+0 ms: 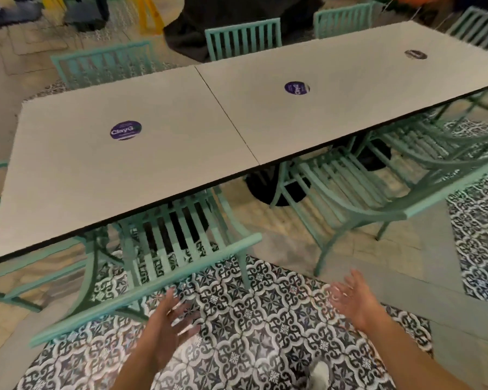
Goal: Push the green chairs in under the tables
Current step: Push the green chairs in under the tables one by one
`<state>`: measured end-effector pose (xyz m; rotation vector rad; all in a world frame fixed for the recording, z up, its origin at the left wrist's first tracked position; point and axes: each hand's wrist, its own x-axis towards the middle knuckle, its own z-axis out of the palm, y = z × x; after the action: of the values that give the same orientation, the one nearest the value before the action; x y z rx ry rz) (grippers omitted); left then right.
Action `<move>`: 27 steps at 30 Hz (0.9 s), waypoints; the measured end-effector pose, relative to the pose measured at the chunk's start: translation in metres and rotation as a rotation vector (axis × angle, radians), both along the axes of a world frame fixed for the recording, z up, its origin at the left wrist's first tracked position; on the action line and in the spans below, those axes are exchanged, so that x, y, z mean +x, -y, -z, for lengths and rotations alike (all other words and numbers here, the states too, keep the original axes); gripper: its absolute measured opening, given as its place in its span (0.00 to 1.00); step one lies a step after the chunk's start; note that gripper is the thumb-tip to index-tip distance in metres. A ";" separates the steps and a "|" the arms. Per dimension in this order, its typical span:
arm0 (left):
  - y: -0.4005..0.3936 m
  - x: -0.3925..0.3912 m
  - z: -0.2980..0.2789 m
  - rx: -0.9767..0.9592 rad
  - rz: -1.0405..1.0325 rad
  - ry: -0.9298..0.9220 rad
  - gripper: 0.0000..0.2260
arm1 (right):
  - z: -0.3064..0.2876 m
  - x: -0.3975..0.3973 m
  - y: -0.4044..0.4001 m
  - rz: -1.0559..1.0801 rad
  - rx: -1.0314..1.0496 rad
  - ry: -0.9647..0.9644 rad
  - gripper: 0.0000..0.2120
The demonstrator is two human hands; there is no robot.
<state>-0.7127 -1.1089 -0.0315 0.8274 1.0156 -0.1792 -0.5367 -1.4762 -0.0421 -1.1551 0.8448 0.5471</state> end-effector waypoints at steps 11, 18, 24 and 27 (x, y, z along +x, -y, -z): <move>0.280 0.234 -0.067 -0.028 0.145 0.147 0.30 | -0.043 0.117 0.211 0.242 0.069 0.143 0.29; 0.396 0.332 -0.065 -0.013 0.311 -0.021 0.35 | -0.051 0.198 0.290 0.287 0.115 0.191 0.31; 0.470 0.387 -0.025 -0.164 0.243 -0.049 0.34 | -0.048 0.286 0.325 0.239 0.080 0.195 0.30; 0.493 0.404 -0.009 -0.222 0.094 -0.092 0.33 | -0.053 0.330 0.341 0.198 0.063 0.211 0.31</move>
<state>-0.3087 -1.6023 -0.0222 0.6693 1.0225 -0.4066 -0.2066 -1.8176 0.0110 -1.0378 0.7438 0.2814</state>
